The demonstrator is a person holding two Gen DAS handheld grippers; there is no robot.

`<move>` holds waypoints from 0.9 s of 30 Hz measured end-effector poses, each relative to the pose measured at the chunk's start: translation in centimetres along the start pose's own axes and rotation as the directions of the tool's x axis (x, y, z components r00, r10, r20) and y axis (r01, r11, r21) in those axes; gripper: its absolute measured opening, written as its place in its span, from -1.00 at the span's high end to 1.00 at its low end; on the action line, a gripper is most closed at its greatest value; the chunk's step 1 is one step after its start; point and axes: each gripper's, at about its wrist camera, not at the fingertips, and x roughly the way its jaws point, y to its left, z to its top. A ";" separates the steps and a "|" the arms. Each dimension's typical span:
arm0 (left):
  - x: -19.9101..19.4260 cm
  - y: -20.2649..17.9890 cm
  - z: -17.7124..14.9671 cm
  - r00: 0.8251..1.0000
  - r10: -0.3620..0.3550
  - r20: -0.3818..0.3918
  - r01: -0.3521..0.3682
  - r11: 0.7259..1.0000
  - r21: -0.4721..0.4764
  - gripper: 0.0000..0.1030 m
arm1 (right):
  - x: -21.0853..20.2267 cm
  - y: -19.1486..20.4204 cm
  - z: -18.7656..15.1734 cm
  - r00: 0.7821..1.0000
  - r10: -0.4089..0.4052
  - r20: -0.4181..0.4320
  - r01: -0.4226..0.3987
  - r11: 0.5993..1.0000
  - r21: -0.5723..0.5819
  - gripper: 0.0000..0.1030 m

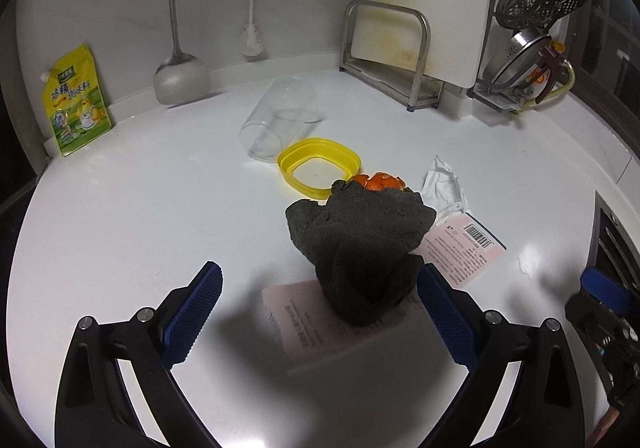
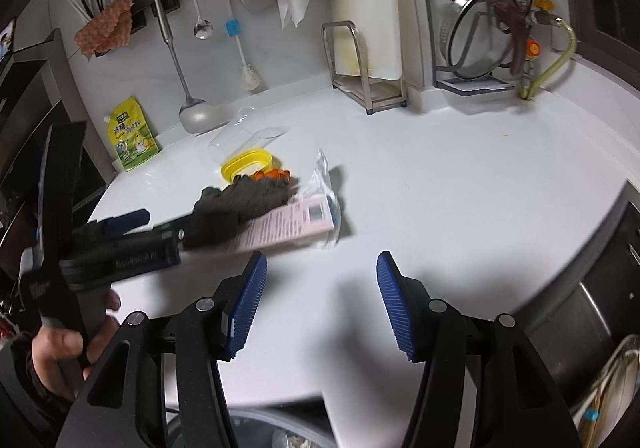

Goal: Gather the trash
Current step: 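Move both grippers up from the bin toward the items on the counter, then grasp the grey sock with the left gripper while the right gripper grasps the white tissue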

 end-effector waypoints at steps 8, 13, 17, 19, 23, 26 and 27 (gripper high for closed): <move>1.9 -1.0 0.9 1.000 0.006 -0.019 -0.005 0.999 0.044 -0.79 | 4.3 -1.0 2.5 0.999 0.018 -0.051 -0.017 1.000 0.023 -0.07; 2.9 -1.2 1.2 0.999 -0.015 -0.041 0.017 0.999 0.051 -0.34 | 6.7 -1.5 3.8 0.996 0.033 -0.078 -0.030 0.999 0.036 -0.07; 3.4 -0.9 1.2 0.997 -0.044 -0.056 0.046 0.999 0.028 -0.03 | 8.0 -1.7 4.5 0.994 0.048 -0.101 -0.045 0.999 0.029 -0.07; 3.4 -0.8 1.1 0.998 -0.040 -0.056 0.042 0.999 0.031 0.10 | 8.7 -1.7 4.9 0.992 0.054 -0.115 -0.051 0.998 0.028 -0.07; 3.2 -0.4 1.1 0.998 -0.034 -0.046 0.035 0.999 0.029 0.23 | 10.6 -1.4 5.8 0.988 0.056 -0.146 -0.055 0.998 0.015 -0.07; 2.8 -0.4 1.2 0.999 -0.022 -0.026 0.023 0.999 0.040 0.28 | 12.1 -0.9 6.3 0.984 0.047 -0.172 -0.049 0.999 -0.004 -0.07; 2.8 -0.3 1.2 1.000 -0.019 -0.022 0.020 0.999 0.043 0.30 | 12.5 -0.8 6.4 0.983 0.044 -0.179 -0.046 0.999 -0.009 -0.07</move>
